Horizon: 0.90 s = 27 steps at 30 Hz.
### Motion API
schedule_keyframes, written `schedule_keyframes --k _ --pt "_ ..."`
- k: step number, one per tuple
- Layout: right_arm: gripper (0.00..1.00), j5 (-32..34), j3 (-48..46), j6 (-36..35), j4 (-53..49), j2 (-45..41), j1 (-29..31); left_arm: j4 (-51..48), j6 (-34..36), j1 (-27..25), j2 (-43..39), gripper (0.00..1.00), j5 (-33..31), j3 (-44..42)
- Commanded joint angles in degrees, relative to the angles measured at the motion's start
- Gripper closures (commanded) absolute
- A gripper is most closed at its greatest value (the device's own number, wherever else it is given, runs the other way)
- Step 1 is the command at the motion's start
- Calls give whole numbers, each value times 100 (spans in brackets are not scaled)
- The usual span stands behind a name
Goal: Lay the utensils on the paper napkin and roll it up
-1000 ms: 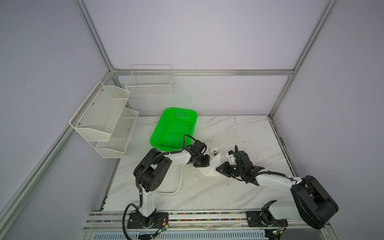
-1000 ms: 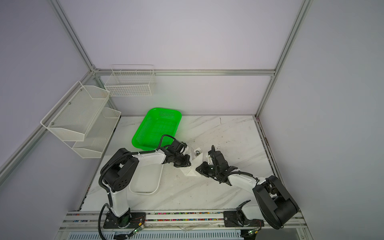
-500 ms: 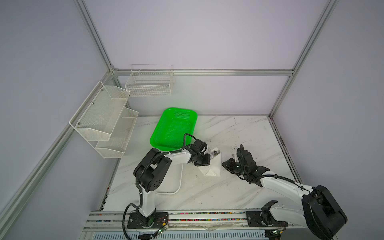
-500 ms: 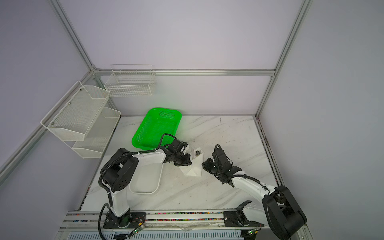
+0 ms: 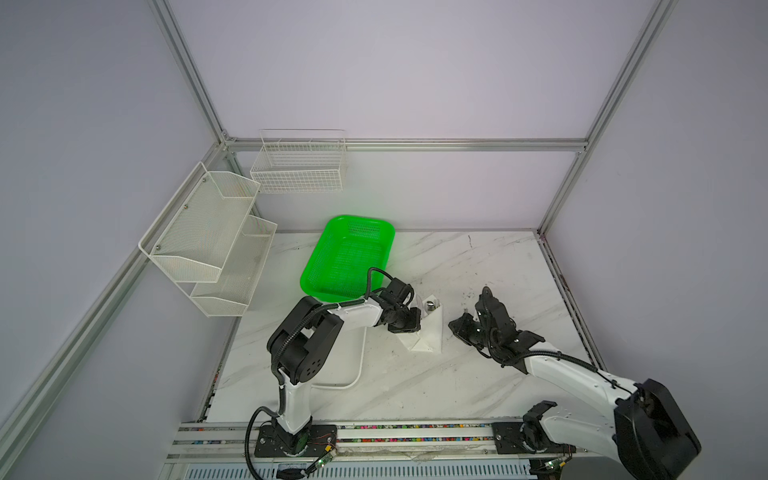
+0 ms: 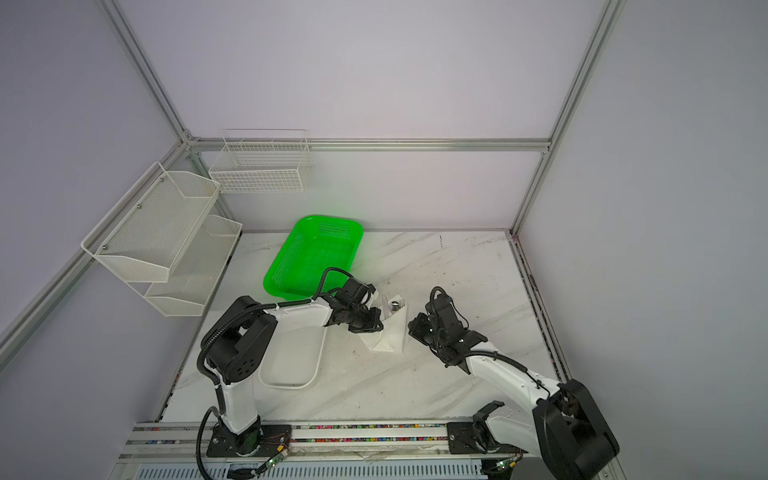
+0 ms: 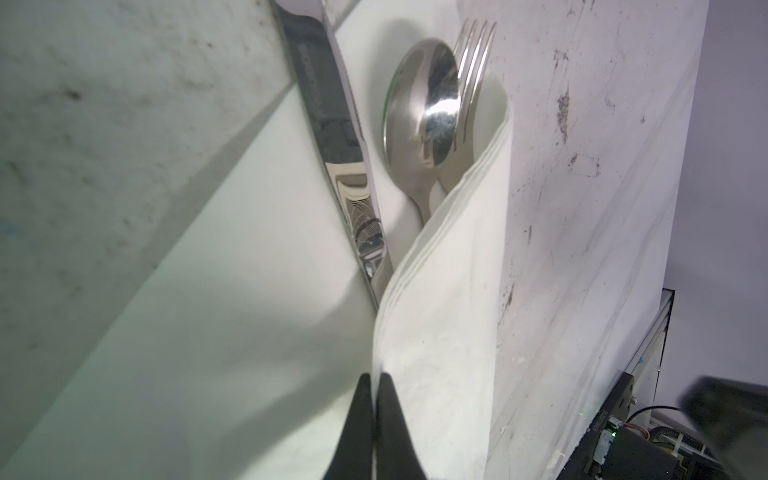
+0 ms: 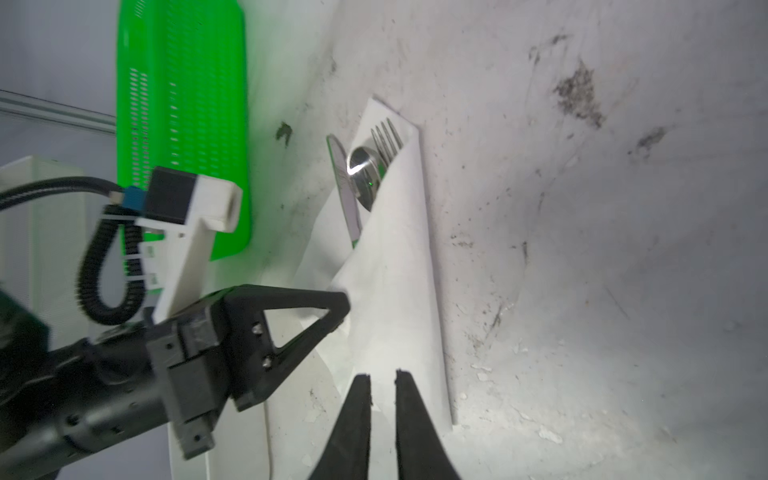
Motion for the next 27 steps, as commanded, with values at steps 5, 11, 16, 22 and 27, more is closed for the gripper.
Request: schedule_keyframes --k 5,11,16,22,27 --pt "87 -351 -196 73 487 142 11 -20 49 62 -130 98 -51 182" --pt "90 -650 -42 -7 609 655 11 -190 138 60 -143 98 -143 166" --pt "90 -604 98 -70 473 787 11 -157 132 59 -111 98 -145 153" --pt "90 -602 17 -58 545 825 11 -177 76 61 -123 98 -197 84" --pt "89 -1735 -130 -125 1627 1194 11 -144 76 61 -73 98 -174 15"
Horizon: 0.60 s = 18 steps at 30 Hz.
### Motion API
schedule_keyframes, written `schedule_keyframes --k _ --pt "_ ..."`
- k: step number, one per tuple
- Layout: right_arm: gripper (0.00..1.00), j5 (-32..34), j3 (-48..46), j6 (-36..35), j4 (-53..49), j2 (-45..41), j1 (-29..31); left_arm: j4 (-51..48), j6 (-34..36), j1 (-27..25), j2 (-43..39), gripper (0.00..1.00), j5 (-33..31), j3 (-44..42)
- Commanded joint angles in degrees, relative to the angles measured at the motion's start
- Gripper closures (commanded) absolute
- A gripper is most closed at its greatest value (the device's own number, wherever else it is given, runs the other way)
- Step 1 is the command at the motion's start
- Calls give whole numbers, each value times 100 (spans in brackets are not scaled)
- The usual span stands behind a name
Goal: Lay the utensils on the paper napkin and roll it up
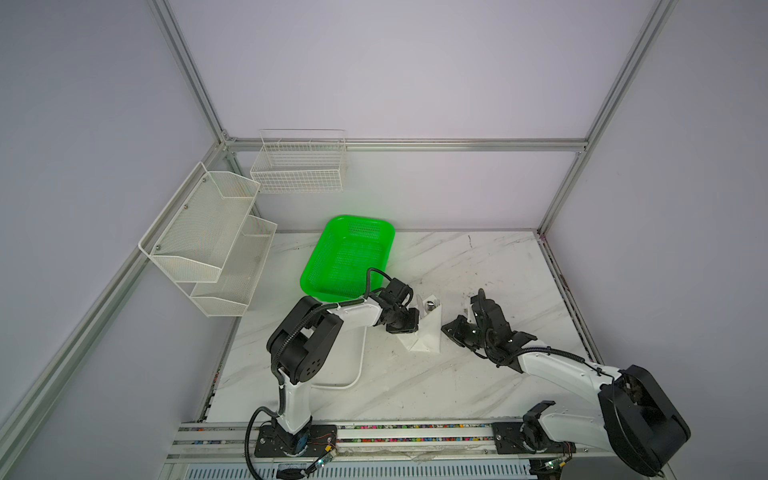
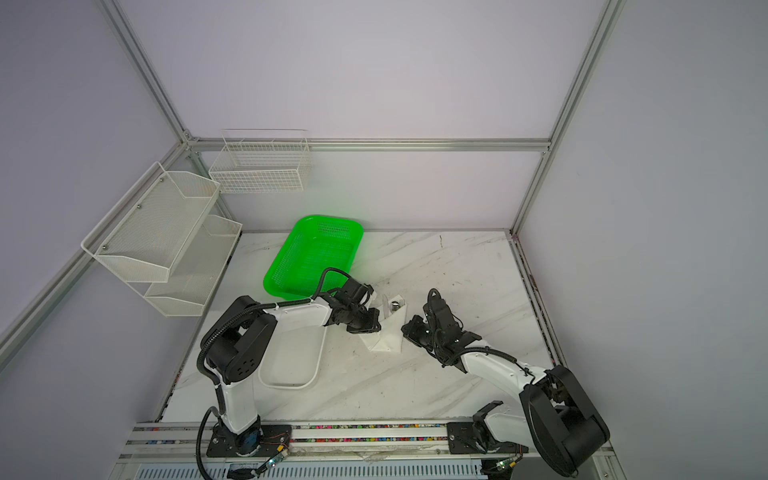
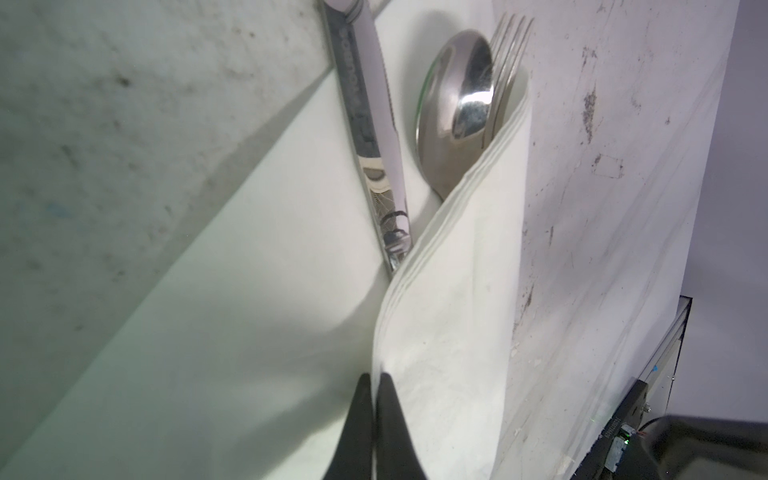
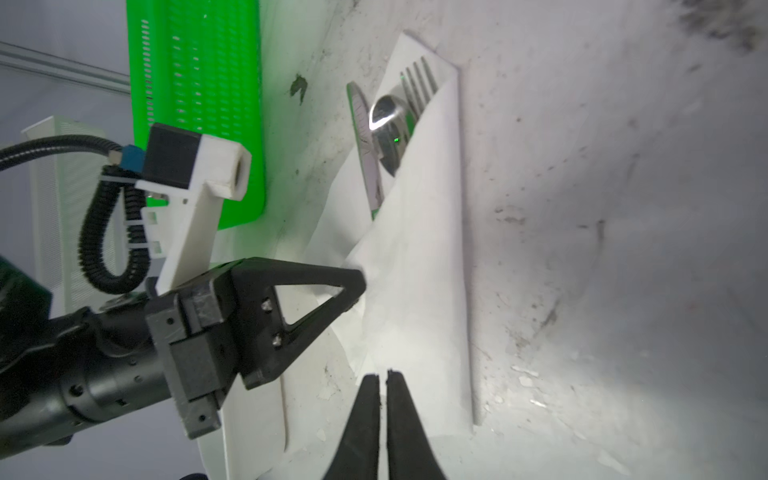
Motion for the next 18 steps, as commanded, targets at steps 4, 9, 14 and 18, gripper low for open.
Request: schedule_keyframes --k 4,9,14,18 --pt "89 -1266 138 -349 817 841 154 13 147 41 -131 98 -138 31" --pt "88 -1038 329 -521 409 1088 351 -70 212 49 -121 98 -130 168" --pt "88 -647 193 -585 147 1101 352 -76 194 41 -107 98 -112 164" --pt "88 -870 34 -572 435 1323 398 -56 196 50 -97 98 -106 156"
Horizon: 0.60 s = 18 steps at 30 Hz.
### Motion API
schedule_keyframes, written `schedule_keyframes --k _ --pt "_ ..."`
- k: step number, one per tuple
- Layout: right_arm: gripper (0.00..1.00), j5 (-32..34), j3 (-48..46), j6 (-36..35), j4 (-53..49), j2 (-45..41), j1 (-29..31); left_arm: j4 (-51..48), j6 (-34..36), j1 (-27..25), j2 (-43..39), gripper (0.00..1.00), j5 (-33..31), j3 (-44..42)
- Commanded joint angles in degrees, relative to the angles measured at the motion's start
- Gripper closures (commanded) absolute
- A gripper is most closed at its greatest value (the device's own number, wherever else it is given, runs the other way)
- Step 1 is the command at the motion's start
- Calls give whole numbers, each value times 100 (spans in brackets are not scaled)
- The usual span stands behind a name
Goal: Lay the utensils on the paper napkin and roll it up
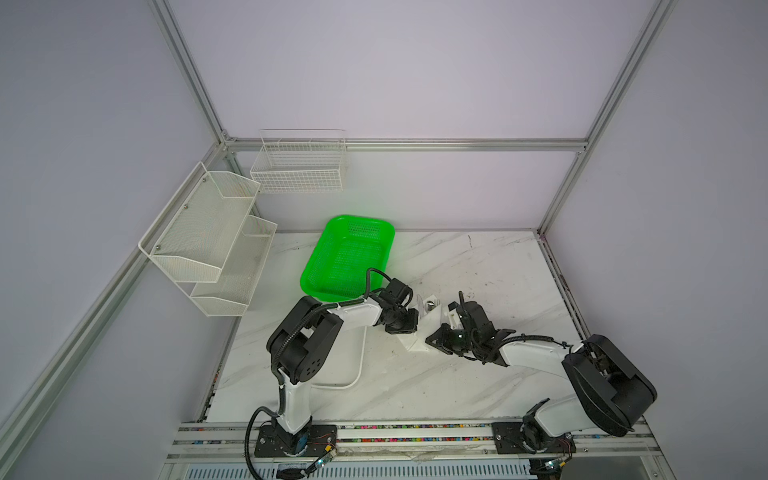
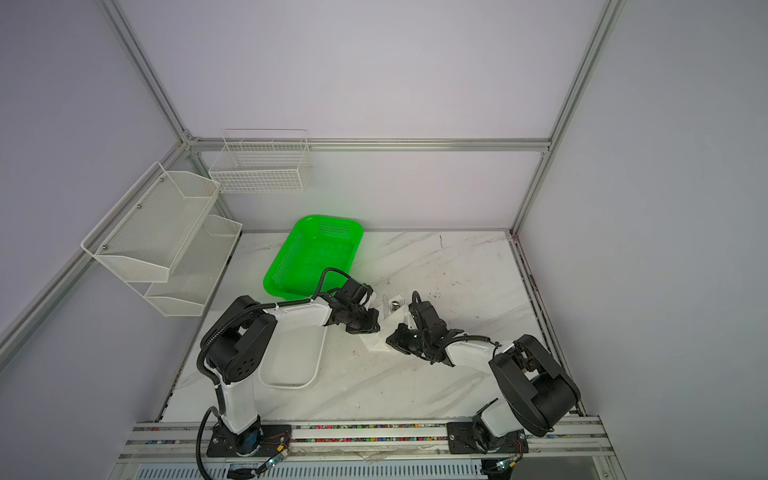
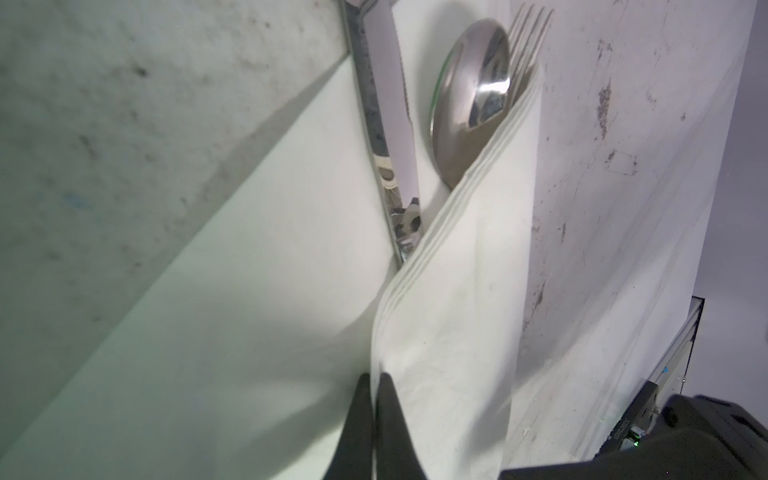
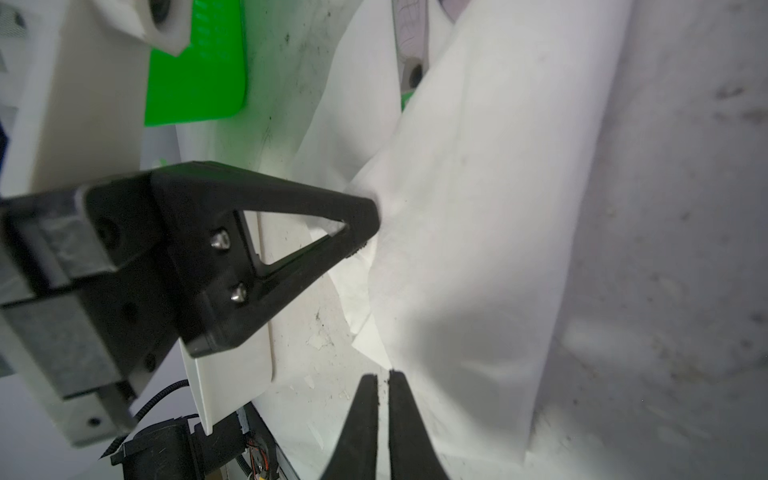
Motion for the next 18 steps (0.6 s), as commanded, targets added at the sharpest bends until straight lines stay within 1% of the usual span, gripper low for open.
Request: schedule_keyframes --k 1,4,7,10,15,18 --pt "88 -42 -127 -98 65 173 57 33 140 42 -99 98 -42 159" --pt "88 67 -36 -141 -112 186 57 41 138 38 -107 98 -46 146" --pt "86 379 106 -154 -437 83 57 40 132 41 -127 97 -50 138" --pt "85 263 128 -29 -247 14 64 46 141 38 -134 97 -68 137" --pt "85 361 244 16 -256 -110 118 49 134 37 -145 97 -60 140" --pt "85 371 318 90 -91 78 157 68 133 41 -133 97 -49 124"
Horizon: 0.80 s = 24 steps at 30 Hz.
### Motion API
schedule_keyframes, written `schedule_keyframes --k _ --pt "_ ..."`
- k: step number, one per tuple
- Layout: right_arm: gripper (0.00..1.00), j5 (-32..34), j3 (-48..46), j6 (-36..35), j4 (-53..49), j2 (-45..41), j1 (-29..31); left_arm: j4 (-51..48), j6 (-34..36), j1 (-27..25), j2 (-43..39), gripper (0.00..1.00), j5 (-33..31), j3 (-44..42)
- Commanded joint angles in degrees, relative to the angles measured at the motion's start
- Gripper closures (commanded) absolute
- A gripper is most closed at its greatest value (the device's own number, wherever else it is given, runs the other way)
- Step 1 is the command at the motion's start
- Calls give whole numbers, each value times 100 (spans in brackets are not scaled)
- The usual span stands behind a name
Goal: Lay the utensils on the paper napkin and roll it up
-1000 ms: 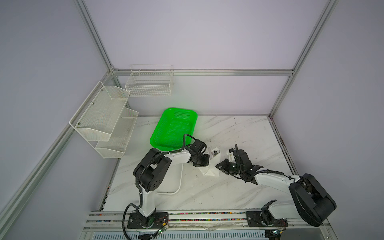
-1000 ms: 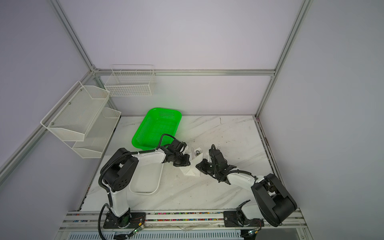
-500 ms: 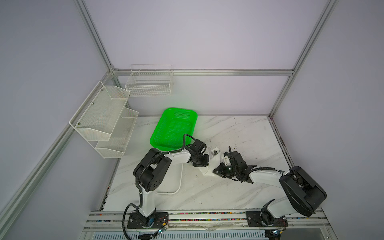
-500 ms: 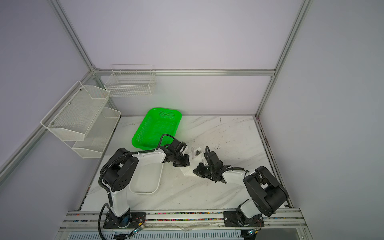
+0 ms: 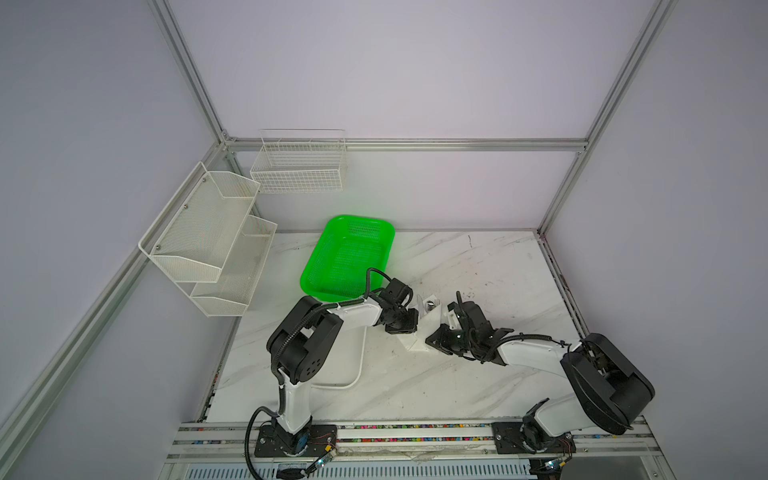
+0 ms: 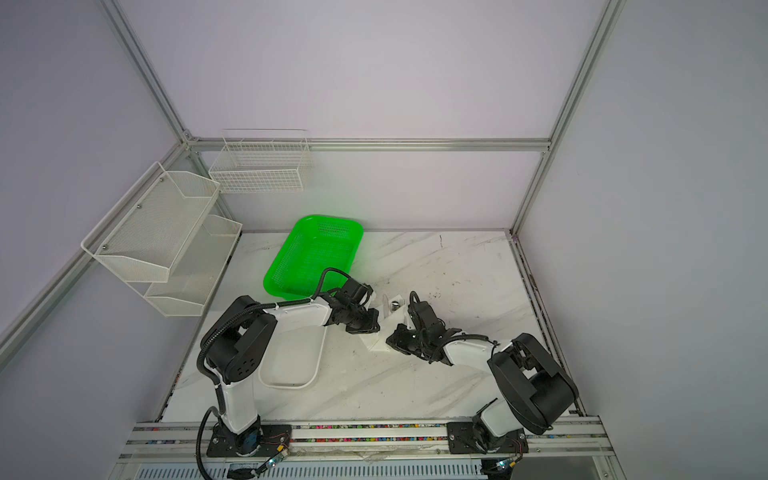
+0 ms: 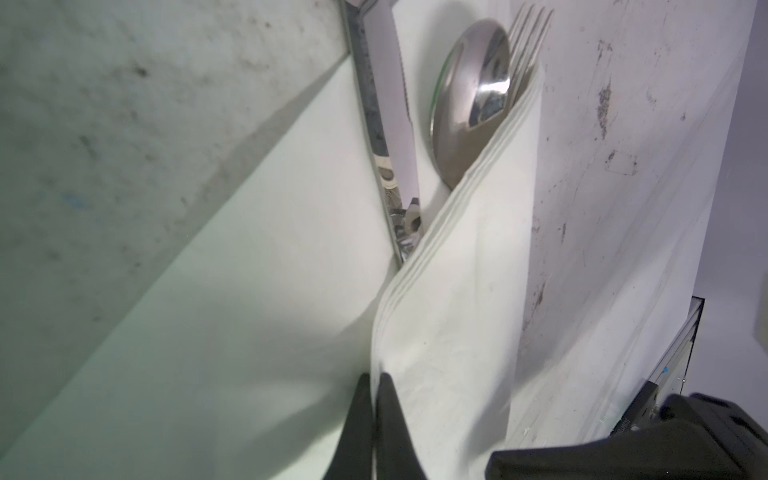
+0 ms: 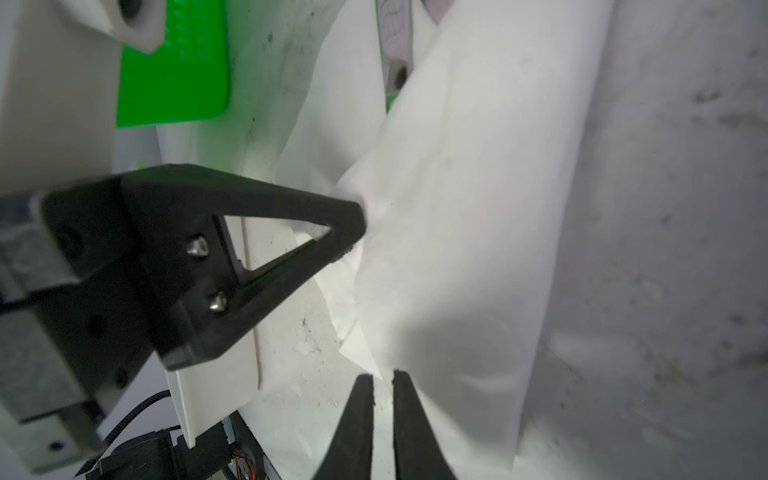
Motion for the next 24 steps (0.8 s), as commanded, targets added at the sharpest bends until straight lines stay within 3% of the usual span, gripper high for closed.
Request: schedule_keyframes --k 1,5,18,22,24 --pt "85 148 236 98 63 161 115 78 128 38 -131 97 -49 120" --pt "85 527 384 58 -232 261 205 125 90 42 -162 97 -57 60" --pt "85 374 166 146 273 685 218 177 16 42 -232 95 -91 5" --pt "85 423 139 79 120 735 217 100 -22 39 -379 87 -111 8" --pt "85 450 133 64 83 741 213 -14 -55 44 -543 78 -278 -15"
